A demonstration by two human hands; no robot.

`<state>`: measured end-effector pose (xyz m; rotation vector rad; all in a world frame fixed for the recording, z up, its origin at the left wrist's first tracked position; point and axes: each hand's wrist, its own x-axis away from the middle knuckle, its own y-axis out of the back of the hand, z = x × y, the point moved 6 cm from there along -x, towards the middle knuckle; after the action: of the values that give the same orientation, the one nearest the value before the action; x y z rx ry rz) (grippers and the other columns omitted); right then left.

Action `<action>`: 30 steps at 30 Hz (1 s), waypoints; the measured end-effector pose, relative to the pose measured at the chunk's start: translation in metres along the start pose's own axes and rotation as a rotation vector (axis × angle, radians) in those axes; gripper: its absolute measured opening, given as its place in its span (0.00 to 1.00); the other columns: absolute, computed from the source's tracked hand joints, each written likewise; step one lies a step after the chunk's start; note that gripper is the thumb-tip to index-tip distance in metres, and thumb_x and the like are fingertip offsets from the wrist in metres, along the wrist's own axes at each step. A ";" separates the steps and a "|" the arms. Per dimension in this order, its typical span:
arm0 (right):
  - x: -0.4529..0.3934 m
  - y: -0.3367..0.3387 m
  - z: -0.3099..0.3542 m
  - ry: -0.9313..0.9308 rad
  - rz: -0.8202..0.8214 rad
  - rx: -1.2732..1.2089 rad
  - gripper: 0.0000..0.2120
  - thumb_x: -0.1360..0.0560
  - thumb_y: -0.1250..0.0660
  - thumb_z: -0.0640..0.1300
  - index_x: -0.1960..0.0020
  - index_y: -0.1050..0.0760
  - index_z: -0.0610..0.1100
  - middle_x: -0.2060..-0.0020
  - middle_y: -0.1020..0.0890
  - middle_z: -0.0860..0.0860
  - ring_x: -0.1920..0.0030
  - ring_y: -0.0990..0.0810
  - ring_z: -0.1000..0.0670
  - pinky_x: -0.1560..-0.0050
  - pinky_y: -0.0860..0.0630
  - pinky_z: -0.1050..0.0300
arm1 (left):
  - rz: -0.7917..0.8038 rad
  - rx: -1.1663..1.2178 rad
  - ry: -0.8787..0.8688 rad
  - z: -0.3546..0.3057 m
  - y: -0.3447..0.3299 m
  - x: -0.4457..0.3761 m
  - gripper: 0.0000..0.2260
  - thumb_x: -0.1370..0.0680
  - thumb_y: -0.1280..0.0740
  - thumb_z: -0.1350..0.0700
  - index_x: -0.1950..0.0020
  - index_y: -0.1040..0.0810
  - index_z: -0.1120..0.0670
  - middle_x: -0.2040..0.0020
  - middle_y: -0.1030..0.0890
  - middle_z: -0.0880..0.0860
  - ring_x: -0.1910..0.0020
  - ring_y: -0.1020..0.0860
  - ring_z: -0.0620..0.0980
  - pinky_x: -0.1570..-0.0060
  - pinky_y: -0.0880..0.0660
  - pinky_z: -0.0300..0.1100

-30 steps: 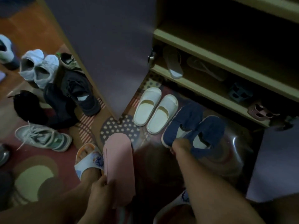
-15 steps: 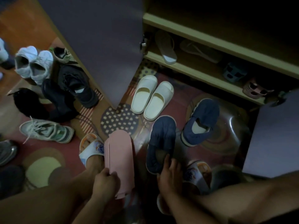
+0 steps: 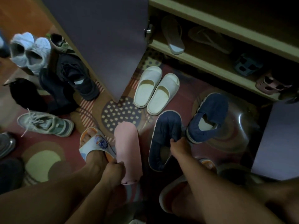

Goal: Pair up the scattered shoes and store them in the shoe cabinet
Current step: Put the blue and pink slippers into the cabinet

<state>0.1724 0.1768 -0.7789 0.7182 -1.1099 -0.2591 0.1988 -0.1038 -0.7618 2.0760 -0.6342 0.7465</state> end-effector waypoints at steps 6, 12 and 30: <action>0.013 0.079 0.049 0.072 0.062 0.455 0.19 0.19 0.37 0.43 0.32 0.28 0.35 0.36 0.23 0.39 0.37 0.22 0.40 0.47 0.25 0.56 | -0.095 0.363 0.420 0.036 0.001 -0.006 0.15 0.16 0.41 0.59 0.39 0.23 0.70 0.49 0.19 0.69 0.50 0.20 0.66 0.51 0.25 0.50; 0.100 0.200 0.114 0.352 0.015 0.228 0.21 0.18 0.38 0.49 0.30 0.28 0.37 0.37 0.22 0.40 0.39 0.22 0.40 0.38 0.24 0.49 | -0.069 0.451 0.372 -0.005 0.010 0.024 0.14 0.17 0.38 0.58 0.35 0.25 0.62 0.37 0.21 0.63 0.38 0.22 0.63 0.45 0.21 0.46; 0.197 0.161 0.125 0.672 0.287 -0.226 0.08 0.22 0.31 0.43 0.44 0.26 0.49 0.48 0.17 0.48 0.50 0.18 0.48 0.45 0.20 0.48 | -0.107 0.609 0.109 -0.182 0.132 0.130 0.33 0.37 0.25 0.32 0.40 0.22 0.53 0.53 0.14 0.54 0.60 0.14 0.55 0.61 0.16 0.51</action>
<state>0.1243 0.1433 -0.5012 0.3865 -0.5169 0.1029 0.1507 -0.0463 -0.5131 2.5667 -0.2420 1.0776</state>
